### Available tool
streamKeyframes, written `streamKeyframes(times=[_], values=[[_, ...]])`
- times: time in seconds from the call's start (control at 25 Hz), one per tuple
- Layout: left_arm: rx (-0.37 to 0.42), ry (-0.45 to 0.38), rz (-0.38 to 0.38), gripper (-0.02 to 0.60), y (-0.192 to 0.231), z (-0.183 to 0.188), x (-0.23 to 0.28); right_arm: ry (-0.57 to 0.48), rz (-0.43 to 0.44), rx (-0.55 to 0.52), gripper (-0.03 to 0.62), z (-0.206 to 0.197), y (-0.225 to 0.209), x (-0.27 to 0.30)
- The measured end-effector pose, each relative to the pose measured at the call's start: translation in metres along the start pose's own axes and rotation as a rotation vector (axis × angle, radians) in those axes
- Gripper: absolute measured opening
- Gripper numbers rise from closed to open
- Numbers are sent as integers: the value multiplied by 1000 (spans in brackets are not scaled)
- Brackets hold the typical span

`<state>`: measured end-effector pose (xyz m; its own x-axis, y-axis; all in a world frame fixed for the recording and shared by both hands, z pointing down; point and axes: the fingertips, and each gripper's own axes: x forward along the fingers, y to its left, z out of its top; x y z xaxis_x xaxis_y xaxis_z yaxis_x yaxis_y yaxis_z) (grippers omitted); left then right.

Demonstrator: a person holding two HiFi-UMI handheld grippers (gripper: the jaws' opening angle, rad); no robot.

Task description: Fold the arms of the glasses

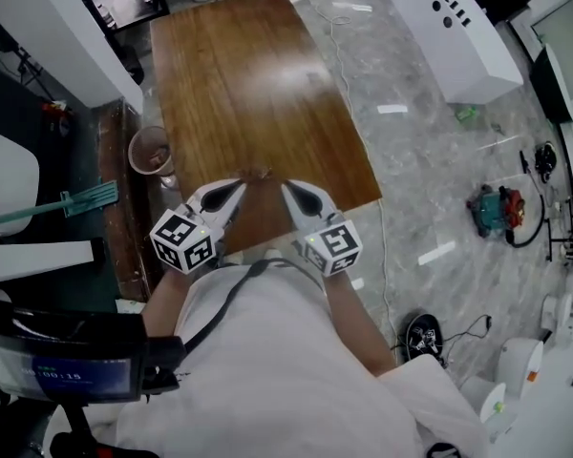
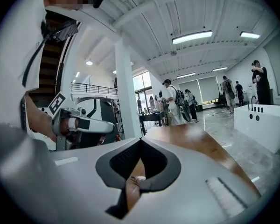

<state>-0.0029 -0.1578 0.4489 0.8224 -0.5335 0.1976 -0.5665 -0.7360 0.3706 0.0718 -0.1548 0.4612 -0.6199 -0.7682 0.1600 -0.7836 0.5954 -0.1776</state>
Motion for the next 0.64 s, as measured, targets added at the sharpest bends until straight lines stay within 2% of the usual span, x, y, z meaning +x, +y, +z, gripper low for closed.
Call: streamKeyframes(times=[0.24,0.64], values=[[1,9,0,5,-1,-2,2,6,-22,8,8,-3,-4,-6],[-14,24,27,5,15,-13,-11,38,-11,-25,8,-8,2,10]])
